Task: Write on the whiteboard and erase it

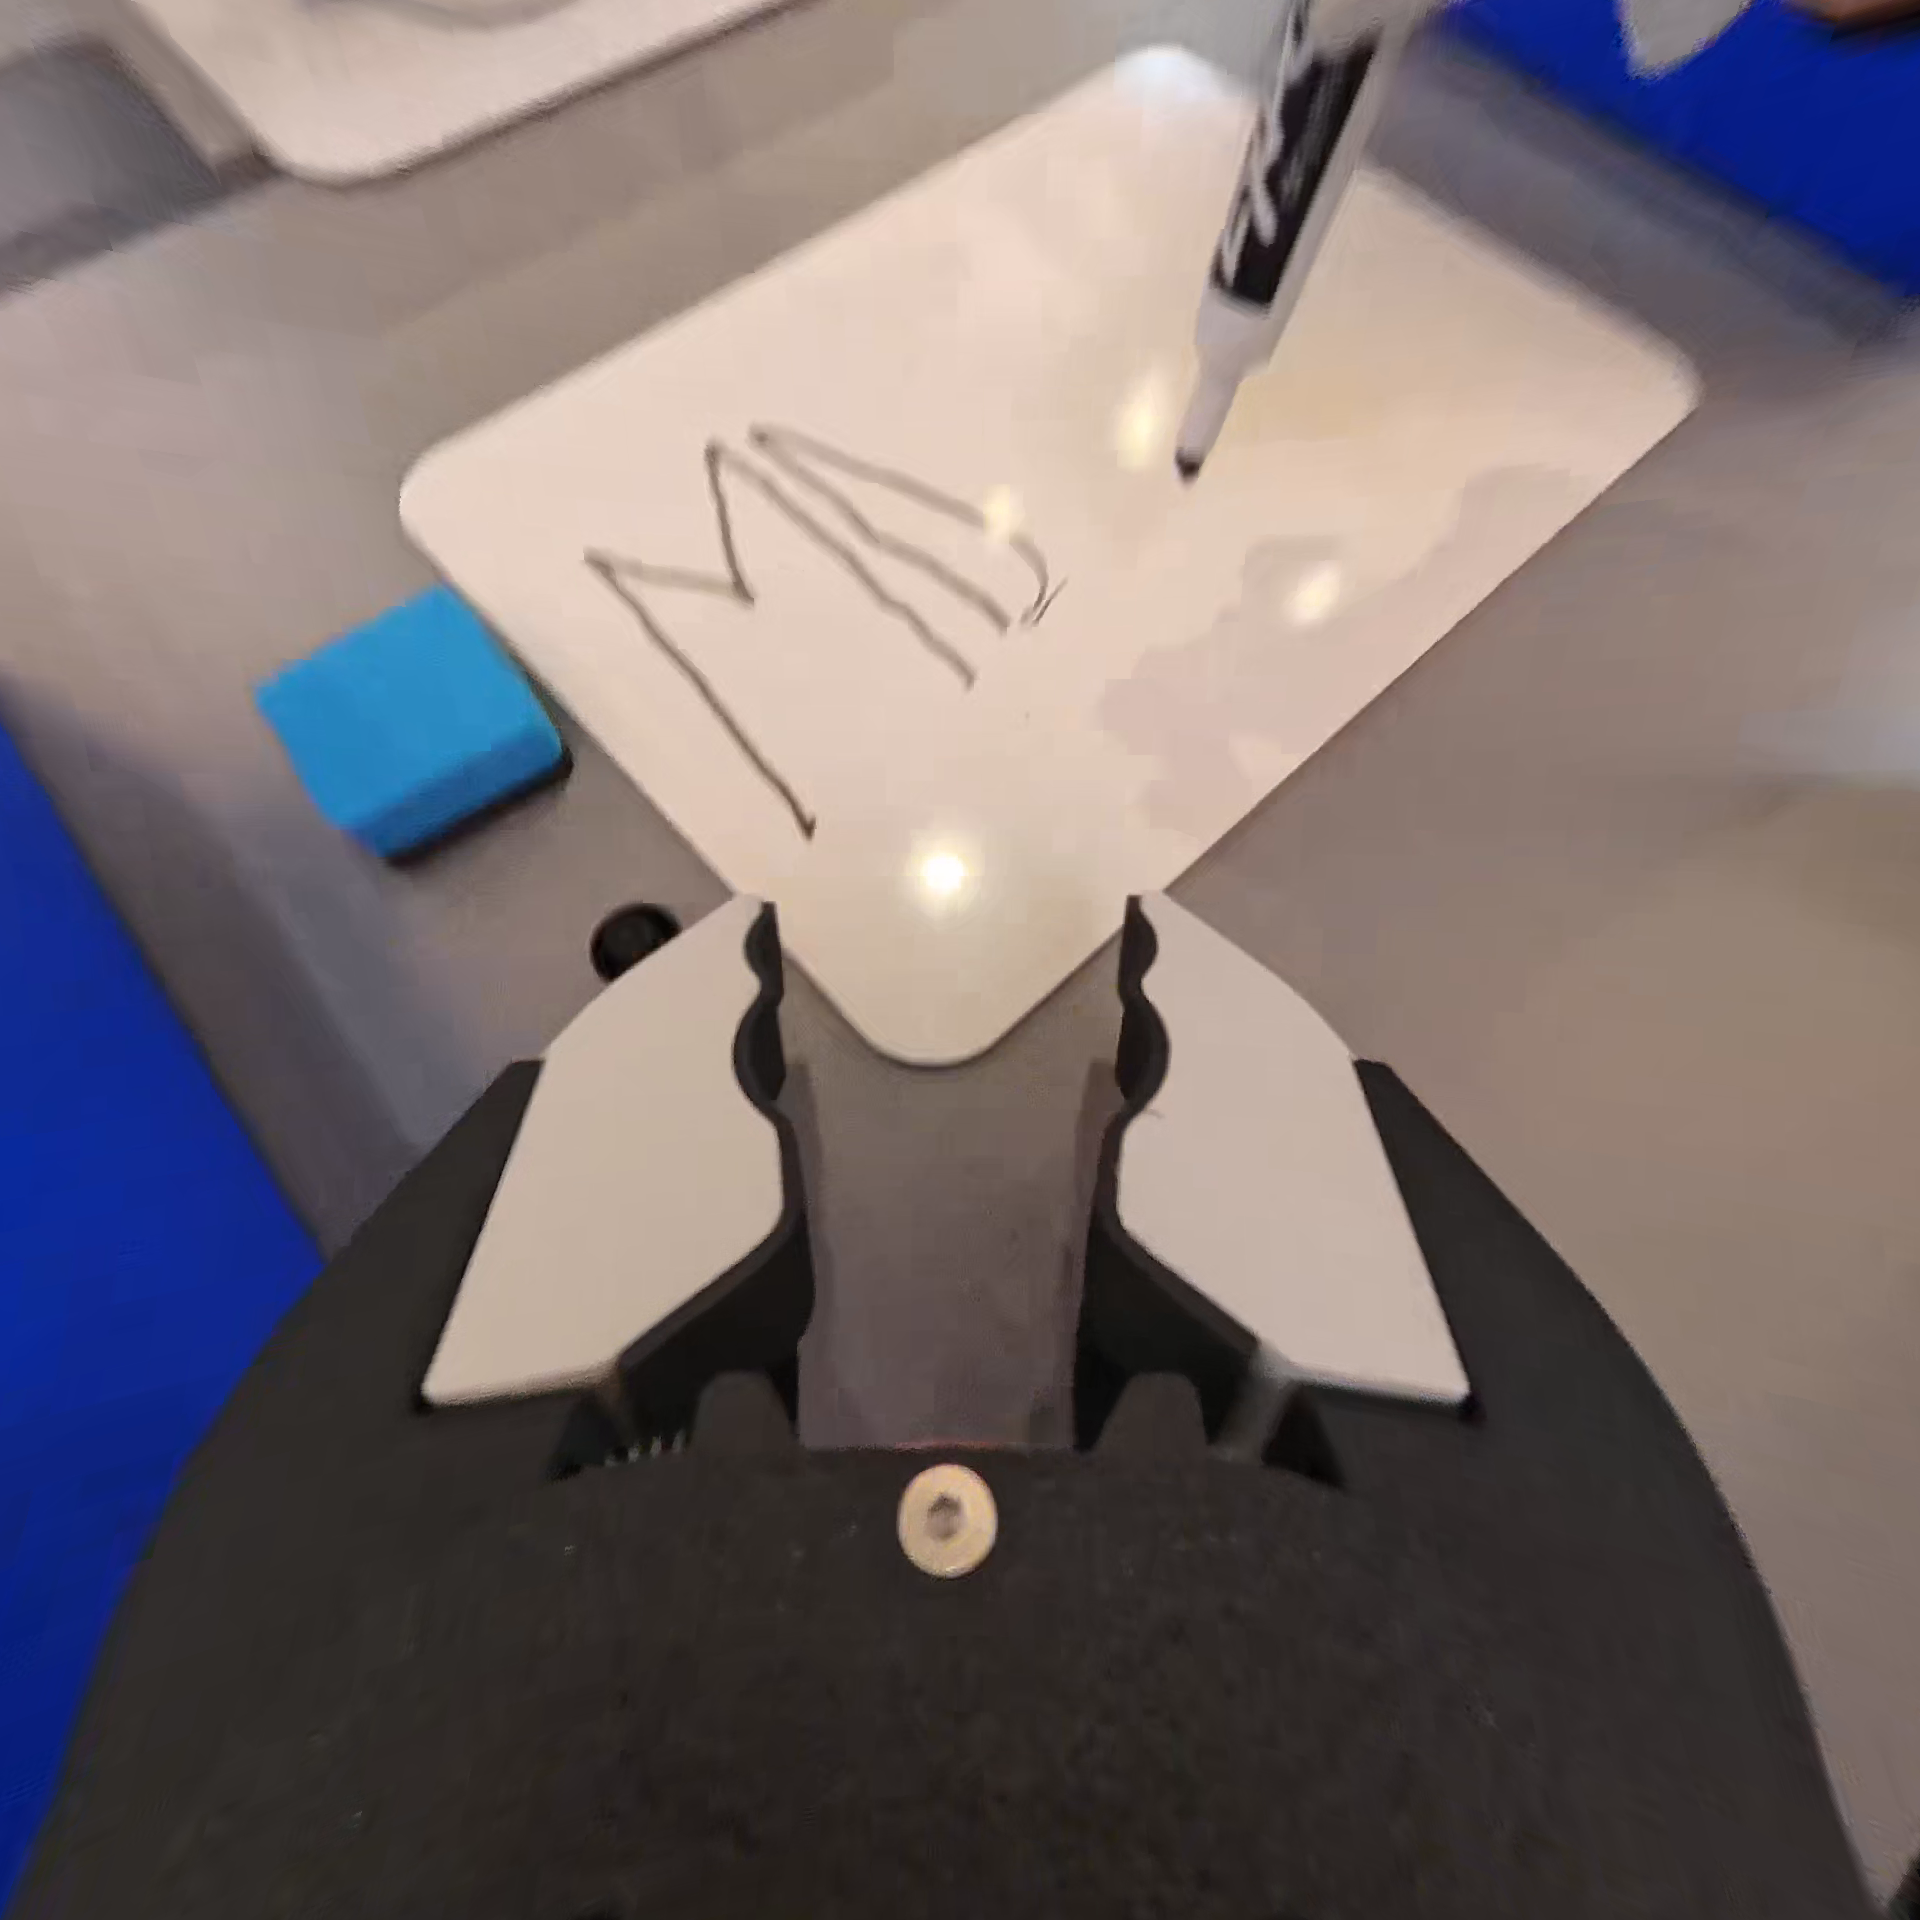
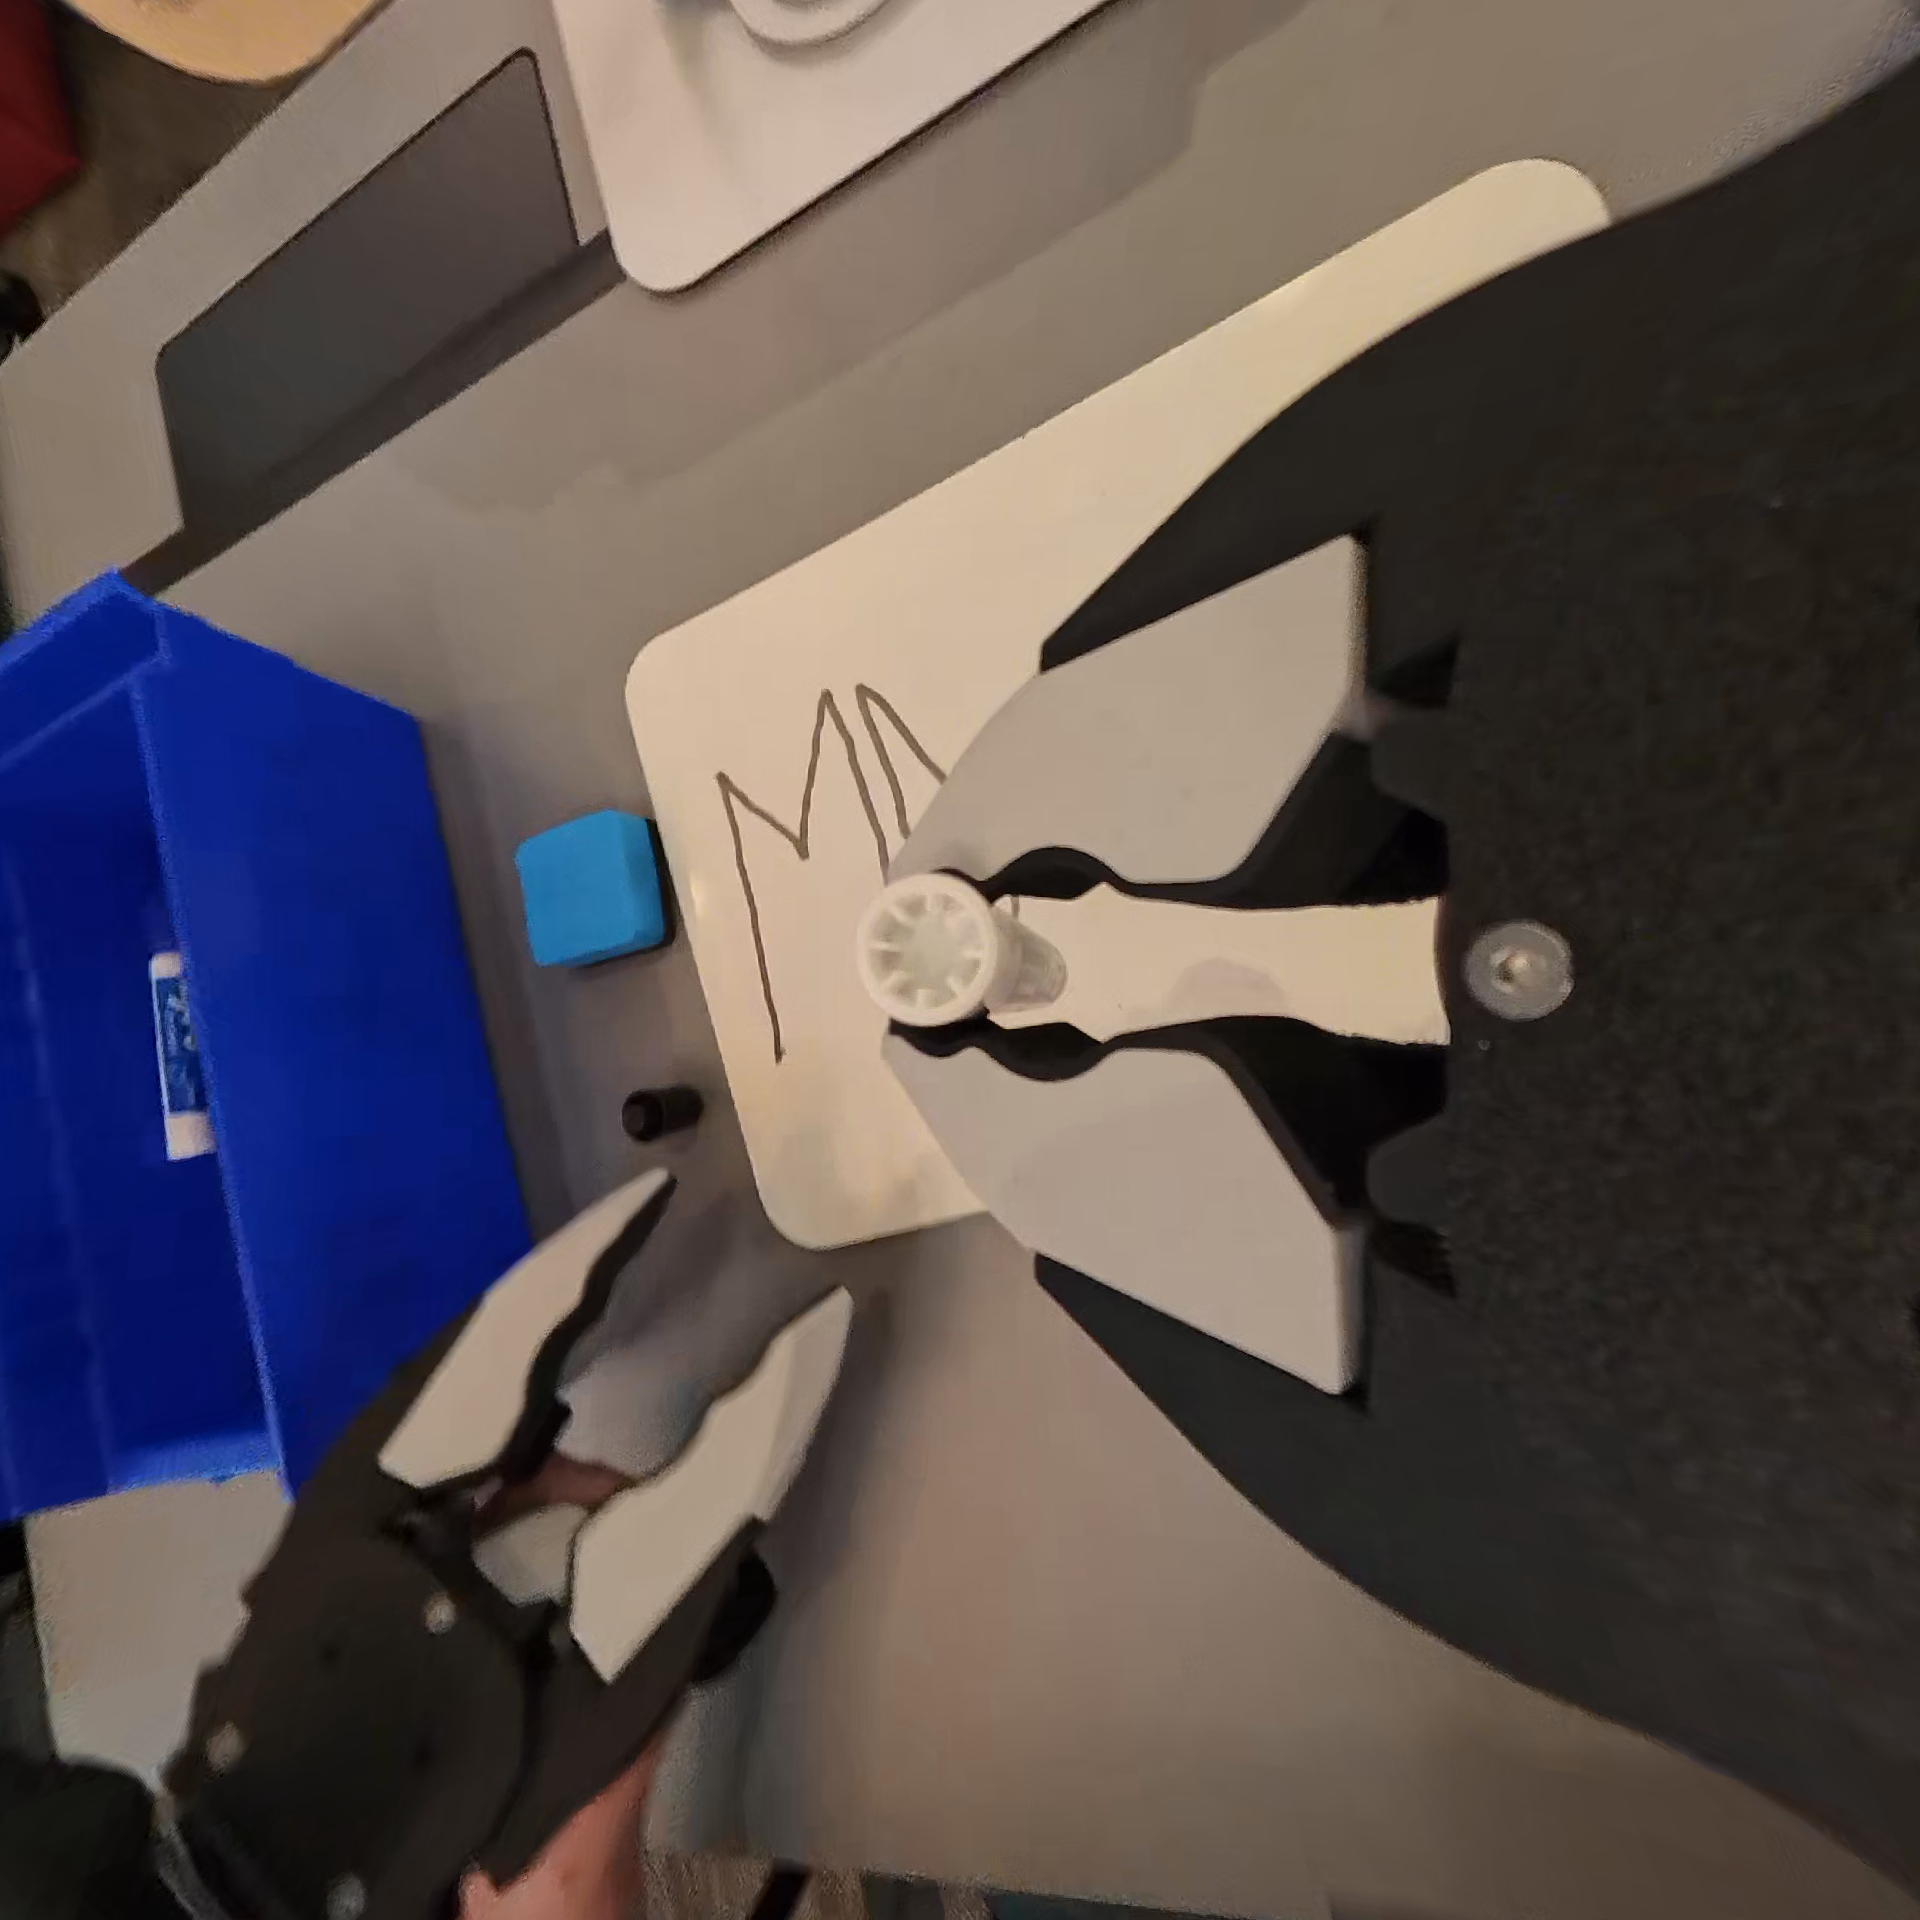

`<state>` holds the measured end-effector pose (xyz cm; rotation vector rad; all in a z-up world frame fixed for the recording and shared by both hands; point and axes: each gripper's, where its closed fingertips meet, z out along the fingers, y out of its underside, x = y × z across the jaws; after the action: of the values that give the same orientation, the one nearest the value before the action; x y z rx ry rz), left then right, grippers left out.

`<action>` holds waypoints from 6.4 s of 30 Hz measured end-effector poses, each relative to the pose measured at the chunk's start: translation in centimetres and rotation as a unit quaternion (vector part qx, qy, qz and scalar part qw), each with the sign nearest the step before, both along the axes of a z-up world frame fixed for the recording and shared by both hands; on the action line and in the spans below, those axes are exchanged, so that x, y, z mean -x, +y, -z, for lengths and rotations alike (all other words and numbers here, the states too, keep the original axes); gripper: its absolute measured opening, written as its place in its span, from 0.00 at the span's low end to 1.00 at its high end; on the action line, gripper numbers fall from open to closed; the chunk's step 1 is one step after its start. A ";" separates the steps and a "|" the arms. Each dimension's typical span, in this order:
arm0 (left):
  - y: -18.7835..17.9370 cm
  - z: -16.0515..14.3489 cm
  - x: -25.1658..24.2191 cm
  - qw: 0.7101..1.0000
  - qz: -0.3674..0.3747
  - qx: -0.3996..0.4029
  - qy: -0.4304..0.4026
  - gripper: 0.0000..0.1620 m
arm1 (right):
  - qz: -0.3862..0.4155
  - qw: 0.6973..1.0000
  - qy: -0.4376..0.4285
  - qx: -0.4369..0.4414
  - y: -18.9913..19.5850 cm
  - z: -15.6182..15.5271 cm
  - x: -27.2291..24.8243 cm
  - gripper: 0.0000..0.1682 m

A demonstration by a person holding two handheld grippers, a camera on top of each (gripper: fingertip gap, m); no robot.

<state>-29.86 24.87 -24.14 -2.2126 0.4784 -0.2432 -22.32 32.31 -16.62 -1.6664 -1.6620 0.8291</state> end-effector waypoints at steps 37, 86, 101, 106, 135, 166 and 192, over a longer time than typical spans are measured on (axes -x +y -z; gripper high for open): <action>-0.6 4.1 0.1 0.998 -0.012 0.056 0.034 0.35 | 0.084 0.994 -0.045 -0.047 8.1 4.1 6.6 0.12; -0.7 4.1 0.0 0.997 -0.013 0.060 0.036 0.36 | 0.092 0.992 -0.051 -0.064 4.5 4.3 1.3 0.12; -0.8 4.1 0.0 0.997 -0.009 0.061 0.036 0.36 | 0.085 0.993 -0.055 -0.060 9.7 4.3 3.4 0.12; -0.8 4.1 0.0 0.997 -0.009 0.061 0.036 0.36 | 0.086 0.993 -0.051 -0.054 10.3 4.2 3.4 0.12; -0.8 4.1 -0.1 0.997 -0.006 0.063 0.037 0.37 | 0.142 0.988 -0.044 -0.036 10.0 4.3 0.9 0.12; -0.9 4.1 -0.1 0.997 -0.009 0.063 0.038 0.37 | 0.118 0.989 -0.079 -0.044 2.0 4.4 -4.0 0.12; -1.0 4.1 -0.2 0.997 -0.006 0.065 0.038 0.38 | 0.143 0.987 -0.061 -0.048 10.5 4.4 -1.8 0.12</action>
<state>-29.67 23.92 -28.27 -2.3570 0.5041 -0.1889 -20.53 42.82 -21.00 -1.8614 -1.4688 0.5100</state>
